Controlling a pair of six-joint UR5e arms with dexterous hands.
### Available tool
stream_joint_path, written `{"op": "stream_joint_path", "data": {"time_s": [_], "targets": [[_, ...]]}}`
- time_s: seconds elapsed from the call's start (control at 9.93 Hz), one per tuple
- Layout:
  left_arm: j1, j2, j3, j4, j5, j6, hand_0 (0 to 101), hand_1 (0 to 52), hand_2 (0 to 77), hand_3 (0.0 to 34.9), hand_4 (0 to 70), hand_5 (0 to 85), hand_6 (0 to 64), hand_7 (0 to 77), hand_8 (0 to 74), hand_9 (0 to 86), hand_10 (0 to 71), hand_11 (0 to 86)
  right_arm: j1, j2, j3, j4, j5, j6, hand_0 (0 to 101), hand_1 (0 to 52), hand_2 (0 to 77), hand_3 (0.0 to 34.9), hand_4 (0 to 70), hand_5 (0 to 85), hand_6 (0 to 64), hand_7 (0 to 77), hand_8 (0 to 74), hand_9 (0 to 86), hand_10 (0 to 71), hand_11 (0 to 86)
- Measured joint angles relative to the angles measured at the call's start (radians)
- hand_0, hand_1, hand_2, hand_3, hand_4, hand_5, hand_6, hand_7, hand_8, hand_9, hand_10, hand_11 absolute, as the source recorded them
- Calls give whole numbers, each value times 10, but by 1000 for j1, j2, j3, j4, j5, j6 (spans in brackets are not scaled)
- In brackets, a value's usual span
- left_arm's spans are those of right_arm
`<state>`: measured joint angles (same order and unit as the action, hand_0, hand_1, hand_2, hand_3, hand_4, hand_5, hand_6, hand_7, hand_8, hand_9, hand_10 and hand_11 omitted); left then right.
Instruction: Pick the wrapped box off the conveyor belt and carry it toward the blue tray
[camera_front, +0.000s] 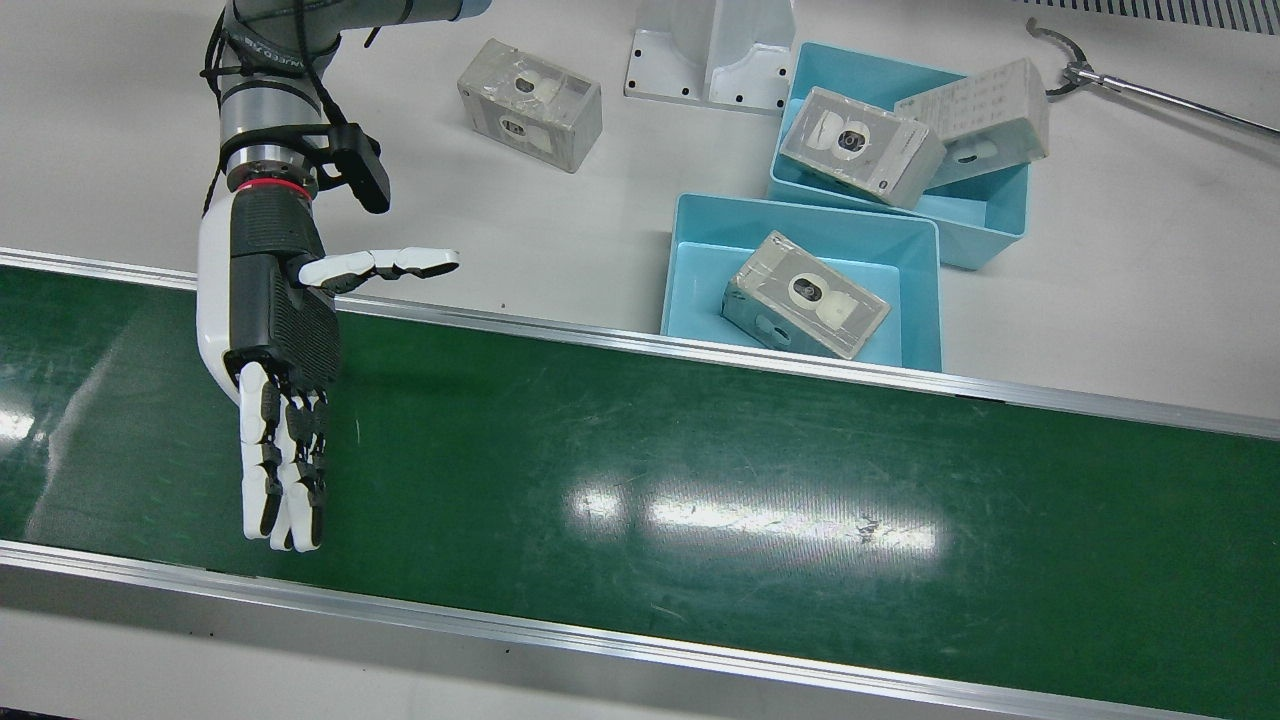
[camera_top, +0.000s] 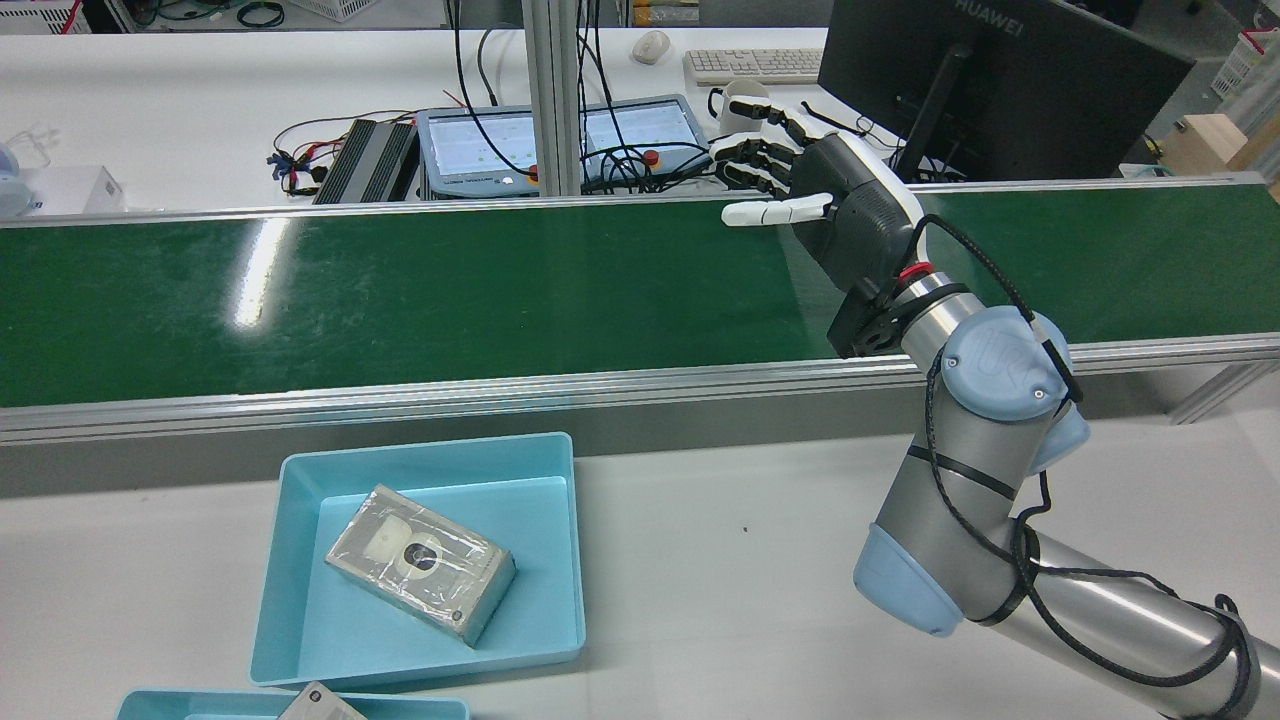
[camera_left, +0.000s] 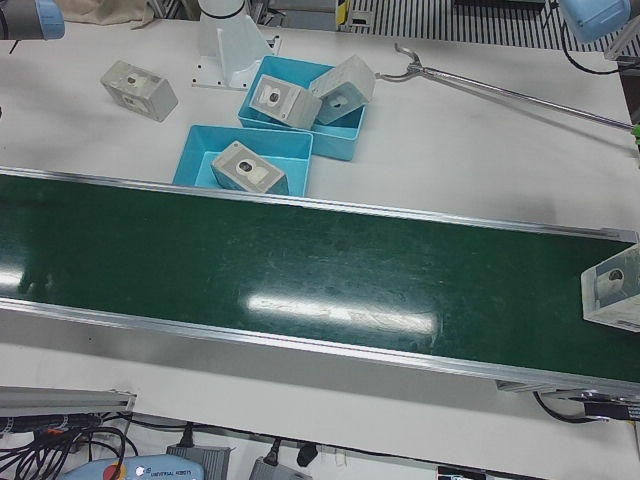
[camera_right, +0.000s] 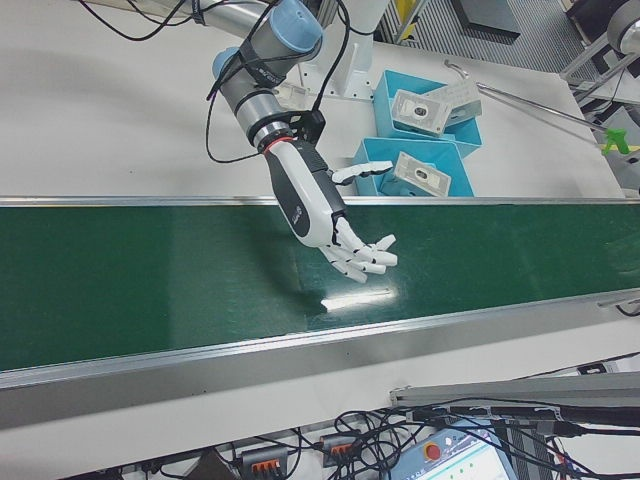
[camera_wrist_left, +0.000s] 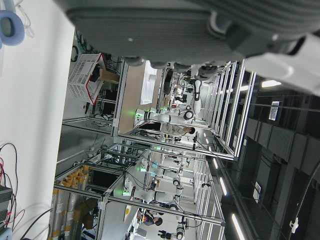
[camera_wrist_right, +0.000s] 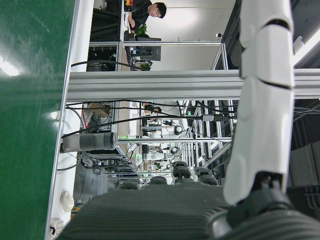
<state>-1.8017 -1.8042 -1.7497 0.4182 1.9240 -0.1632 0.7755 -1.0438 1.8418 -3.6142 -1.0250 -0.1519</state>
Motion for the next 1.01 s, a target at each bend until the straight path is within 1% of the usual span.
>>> {"op": "stream_joint_path", "data": {"time_s": [0.1,0.5,0.6,0.71,0.81,0.91,1.01], "targets": [[0,0,0,0,0,0,0,0,11,0,0,11,5,5,5,5,5,5,0,0,0,1,0,0,469,136,98,24,0,71,0,5,0,11,0,16],[0,0,0,0,0,0,0,0,11,0,0,5,5,5,5,5,5,5,-1,1,-2,2,0,-1,468,136,98,12,0,65,0,5,0,11,0,11],[0,0,0,0,0,0,0,0,11,0,0,5,5,5,5,5,5,5,-1,1,-3,2,0,-1,468,136,98,1,0,65,0,38,27,11,0,11],[0,0,0,0,0,0,0,0,11,0,0,5,5,5,5,5,5,5,-2,1,-3,2,1,-1,468,136,98,2,33,65,0,38,11,11,0,11],[0,0,0,0,0,0,0,0,11,0,0,5,5,5,5,5,5,5,-3,1,-4,2,1,-1,468,136,98,2,33,65,0,38,11,11,0,11],[0,0,0,0,0,0,0,0,11,0,0,11,5,5,5,5,5,5,-3,1,-4,2,1,-1,468,136,98,1,49,71,22,65,33,11,0,11],[0,0,0,0,0,0,0,0,11,0,0,11,5,5,5,5,5,5,-3,1,-4,2,2,-1,468,136,82,1,44,76,22,60,33,11,0,11]]}}
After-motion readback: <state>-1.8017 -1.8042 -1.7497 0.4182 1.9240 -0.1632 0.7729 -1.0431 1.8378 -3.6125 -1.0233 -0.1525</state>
